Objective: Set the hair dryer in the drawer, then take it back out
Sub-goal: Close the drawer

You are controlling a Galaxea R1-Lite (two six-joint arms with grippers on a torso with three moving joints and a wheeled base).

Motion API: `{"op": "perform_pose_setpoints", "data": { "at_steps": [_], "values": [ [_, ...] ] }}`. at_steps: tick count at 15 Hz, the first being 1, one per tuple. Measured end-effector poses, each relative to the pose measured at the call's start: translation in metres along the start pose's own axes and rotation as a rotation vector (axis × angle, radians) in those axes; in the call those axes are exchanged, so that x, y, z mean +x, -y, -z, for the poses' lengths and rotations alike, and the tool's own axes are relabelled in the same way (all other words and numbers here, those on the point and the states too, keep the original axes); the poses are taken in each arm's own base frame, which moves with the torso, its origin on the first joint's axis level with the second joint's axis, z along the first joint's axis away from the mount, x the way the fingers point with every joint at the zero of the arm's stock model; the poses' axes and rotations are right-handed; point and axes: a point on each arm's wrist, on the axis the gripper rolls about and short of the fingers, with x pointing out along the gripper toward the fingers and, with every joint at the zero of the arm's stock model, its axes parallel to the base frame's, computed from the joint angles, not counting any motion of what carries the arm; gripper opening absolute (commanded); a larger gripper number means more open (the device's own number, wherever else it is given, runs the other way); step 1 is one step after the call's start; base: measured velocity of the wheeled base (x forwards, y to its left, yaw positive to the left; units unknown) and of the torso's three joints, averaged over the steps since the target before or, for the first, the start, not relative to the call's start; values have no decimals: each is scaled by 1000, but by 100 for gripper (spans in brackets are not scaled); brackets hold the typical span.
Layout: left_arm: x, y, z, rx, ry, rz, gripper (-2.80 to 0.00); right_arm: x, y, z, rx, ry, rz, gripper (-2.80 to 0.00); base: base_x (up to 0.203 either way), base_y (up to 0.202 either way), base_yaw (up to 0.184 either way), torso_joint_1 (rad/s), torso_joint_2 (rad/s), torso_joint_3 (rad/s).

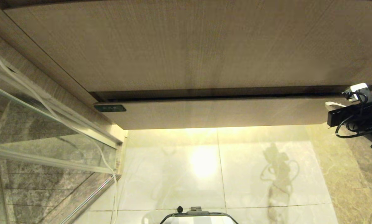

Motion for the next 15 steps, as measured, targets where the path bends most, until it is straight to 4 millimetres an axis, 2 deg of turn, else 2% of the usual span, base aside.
{"op": "perform_pose_setpoints", "data": {
  "at_steps": [9,15],
  "values": [
    [0,0,0,0,1,0,-280,27,2,-6,40,103,12,-280,0,0,0,0,0,0],
    [0,0,0,0,0,0,-280,44,5,0,48,141,23,-280,0,0,0,0,0,0]
  ]
}}
